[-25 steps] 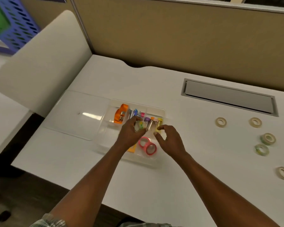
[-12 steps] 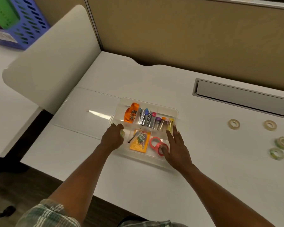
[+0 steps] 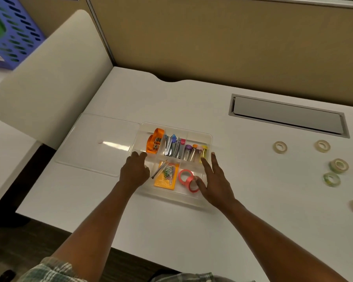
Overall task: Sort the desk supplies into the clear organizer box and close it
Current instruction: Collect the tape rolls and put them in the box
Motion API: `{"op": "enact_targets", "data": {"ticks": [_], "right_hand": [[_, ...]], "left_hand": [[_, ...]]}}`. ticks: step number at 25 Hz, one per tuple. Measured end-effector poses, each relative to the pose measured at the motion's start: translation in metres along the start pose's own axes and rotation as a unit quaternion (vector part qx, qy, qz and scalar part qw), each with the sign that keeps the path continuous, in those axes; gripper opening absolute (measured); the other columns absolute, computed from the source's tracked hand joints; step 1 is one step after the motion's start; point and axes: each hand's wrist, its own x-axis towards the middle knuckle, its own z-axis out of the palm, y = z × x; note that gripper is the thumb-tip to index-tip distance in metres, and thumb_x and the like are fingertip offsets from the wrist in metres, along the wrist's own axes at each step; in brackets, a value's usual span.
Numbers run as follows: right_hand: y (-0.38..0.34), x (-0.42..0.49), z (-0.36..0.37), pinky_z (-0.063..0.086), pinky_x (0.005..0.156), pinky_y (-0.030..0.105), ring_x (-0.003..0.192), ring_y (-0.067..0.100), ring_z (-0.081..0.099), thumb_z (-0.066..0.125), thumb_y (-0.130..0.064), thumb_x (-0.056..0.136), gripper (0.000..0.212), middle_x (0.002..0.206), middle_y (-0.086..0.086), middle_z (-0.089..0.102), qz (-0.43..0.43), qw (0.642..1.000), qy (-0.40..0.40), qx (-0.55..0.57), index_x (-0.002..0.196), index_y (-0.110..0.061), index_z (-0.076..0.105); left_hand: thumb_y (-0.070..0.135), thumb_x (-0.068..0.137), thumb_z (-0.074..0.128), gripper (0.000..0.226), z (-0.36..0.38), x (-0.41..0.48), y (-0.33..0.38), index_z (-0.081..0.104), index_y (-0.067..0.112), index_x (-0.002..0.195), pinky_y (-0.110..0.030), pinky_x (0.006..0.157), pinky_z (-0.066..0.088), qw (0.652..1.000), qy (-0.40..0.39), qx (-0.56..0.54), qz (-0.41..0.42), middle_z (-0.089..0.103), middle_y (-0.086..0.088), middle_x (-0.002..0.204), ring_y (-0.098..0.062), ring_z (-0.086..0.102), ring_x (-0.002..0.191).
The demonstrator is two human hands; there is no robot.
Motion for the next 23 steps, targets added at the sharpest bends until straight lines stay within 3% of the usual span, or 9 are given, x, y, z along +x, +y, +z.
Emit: {"op": "enact_targets", "data": {"ticks": [3,9,16,23], "right_hand": [[0.01,-0.007,-0.01,0.047,0.103,0.049,0.152,0.026,0.022,0.049,-0.057,0.096,0.074,0.168,-0.006,-0.007,0.006,1.0,0.021,0.011,0.157,-0.037,0.012],[0.051,-0.037,-0.046,0.049,0.098,0.049,0.147,0.028,0.029,0.047,-0.056,0.097,0.07,0.168,-0.001,0.002,0.051,0.997,0.054,0.01,0.157,-0.034,0.018],[0.14,-0.093,-0.1,0.046,0.102,0.048,0.144,0.029,0.032,0.049,-0.052,0.098,0.067,0.166,0.006,0.016,0.145,0.984,0.1,-0.03,0.155,-0.025,0.027],[0.255,-0.163,-0.154,0.033,0.112,0.048,0.146,0.033,0.031,0.054,-0.046,0.094,0.07,0.163,0.014,0.025,0.295,0.936,0.133,-0.137,0.153,-0.015,0.033]], "left_hand": [[0.028,0.084,0.069,0.05,-0.009,0.001,0.028,0.055,0.012,0.129,-0.041,0.078,0.054,0.999,0.04,-0.014,0.03,0.058,-0.013,0.115,-0.03,0.059,0.105],[0.027,0.085,0.068,0.046,0.002,0.001,0.139,0.058,0.011,0.127,-0.043,0.087,0.052,0.987,0.045,-0.043,0.145,0.058,-0.014,0.123,-0.032,0.055,0.115],[0.034,0.089,0.064,0.042,0.057,-0.021,0.287,0.055,0.017,0.127,-0.038,0.08,0.051,0.962,-0.053,-0.058,0.261,0.052,-0.006,0.117,-0.024,0.052,0.109],[0.037,0.089,0.061,0.045,0.128,-0.055,0.418,0.052,0.021,0.13,-0.035,0.083,0.045,0.924,-0.158,-0.018,0.348,0.049,-0.001,0.127,-0.023,0.049,0.116]]}}
